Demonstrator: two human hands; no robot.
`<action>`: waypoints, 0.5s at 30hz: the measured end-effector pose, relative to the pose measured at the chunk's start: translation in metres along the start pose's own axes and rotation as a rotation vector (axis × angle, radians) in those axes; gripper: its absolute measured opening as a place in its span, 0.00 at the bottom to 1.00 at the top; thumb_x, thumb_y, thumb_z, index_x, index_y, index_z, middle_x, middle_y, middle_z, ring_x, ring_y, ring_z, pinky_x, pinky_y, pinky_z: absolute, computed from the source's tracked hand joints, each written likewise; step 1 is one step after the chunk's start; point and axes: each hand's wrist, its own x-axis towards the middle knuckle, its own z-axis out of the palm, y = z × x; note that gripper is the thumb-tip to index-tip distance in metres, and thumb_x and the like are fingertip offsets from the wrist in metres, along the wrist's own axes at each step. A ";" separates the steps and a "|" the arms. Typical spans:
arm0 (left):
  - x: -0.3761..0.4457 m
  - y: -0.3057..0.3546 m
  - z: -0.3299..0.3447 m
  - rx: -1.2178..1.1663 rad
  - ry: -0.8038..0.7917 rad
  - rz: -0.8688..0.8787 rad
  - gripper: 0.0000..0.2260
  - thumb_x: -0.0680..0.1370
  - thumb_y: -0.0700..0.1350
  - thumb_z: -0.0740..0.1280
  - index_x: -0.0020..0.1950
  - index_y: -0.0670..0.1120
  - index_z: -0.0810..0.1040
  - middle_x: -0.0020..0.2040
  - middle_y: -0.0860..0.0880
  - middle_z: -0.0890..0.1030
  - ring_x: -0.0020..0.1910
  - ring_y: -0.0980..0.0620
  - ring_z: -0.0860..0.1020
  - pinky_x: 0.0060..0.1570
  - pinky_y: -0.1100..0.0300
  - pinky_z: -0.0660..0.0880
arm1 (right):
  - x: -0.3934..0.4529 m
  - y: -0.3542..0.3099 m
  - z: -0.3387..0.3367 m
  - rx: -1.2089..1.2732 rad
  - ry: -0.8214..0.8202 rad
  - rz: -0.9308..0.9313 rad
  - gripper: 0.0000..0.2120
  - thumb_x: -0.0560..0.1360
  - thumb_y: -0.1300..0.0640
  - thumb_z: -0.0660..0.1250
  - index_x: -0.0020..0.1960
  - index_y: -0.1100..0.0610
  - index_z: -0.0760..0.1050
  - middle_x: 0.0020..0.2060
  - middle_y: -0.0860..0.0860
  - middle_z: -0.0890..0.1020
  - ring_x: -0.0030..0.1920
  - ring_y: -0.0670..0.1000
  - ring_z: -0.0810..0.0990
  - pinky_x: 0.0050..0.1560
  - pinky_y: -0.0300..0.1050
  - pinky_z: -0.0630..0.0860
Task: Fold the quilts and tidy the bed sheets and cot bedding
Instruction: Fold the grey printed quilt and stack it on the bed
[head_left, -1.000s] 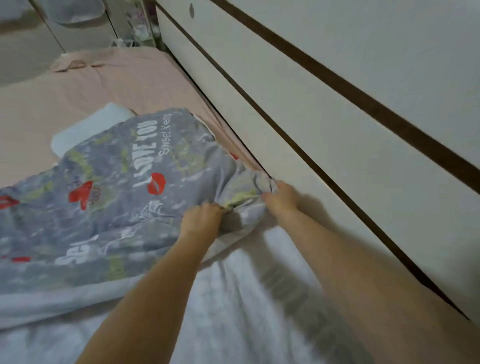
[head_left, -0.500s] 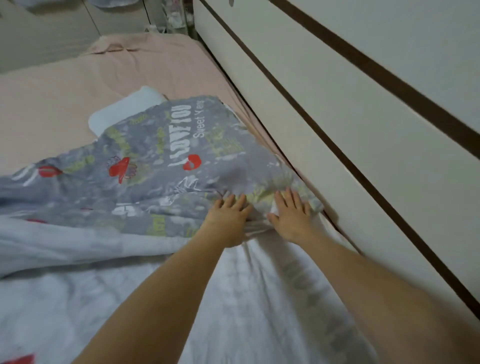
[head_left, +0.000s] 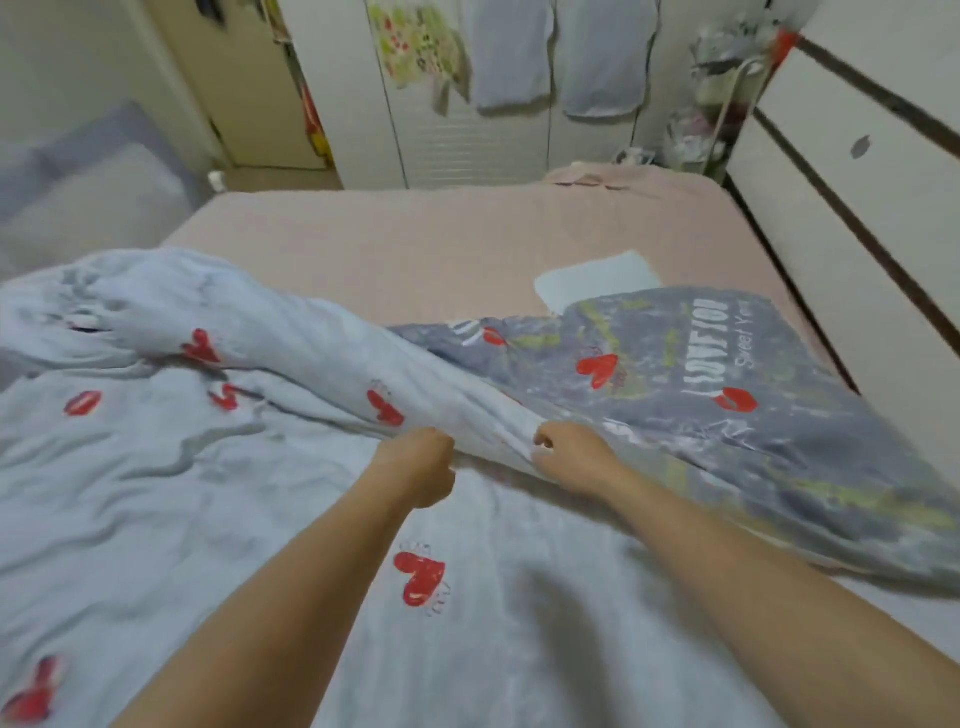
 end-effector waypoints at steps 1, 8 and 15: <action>0.001 -0.032 0.006 -0.014 0.010 -0.033 0.17 0.79 0.47 0.60 0.67 0.46 0.71 0.66 0.47 0.73 0.63 0.45 0.73 0.58 0.52 0.73 | 0.015 -0.028 0.011 -0.006 -0.009 -0.006 0.16 0.78 0.54 0.61 0.64 0.57 0.73 0.63 0.57 0.76 0.61 0.57 0.75 0.56 0.45 0.70; 0.041 -0.181 0.064 -0.244 -0.020 -0.079 0.24 0.80 0.52 0.60 0.75 0.47 0.62 0.74 0.47 0.65 0.70 0.47 0.66 0.66 0.52 0.68 | 0.135 -0.133 0.079 -0.084 0.066 0.018 0.23 0.79 0.51 0.62 0.71 0.58 0.64 0.68 0.58 0.67 0.68 0.58 0.67 0.67 0.49 0.65; 0.103 -0.233 0.111 -1.027 0.078 -0.178 0.23 0.81 0.51 0.62 0.74 0.43 0.66 0.71 0.46 0.71 0.68 0.49 0.70 0.67 0.53 0.68 | 0.235 -0.141 0.108 -0.144 0.253 0.197 0.37 0.75 0.38 0.62 0.76 0.57 0.56 0.73 0.58 0.63 0.73 0.58 0.60 0.73 0.53 0.57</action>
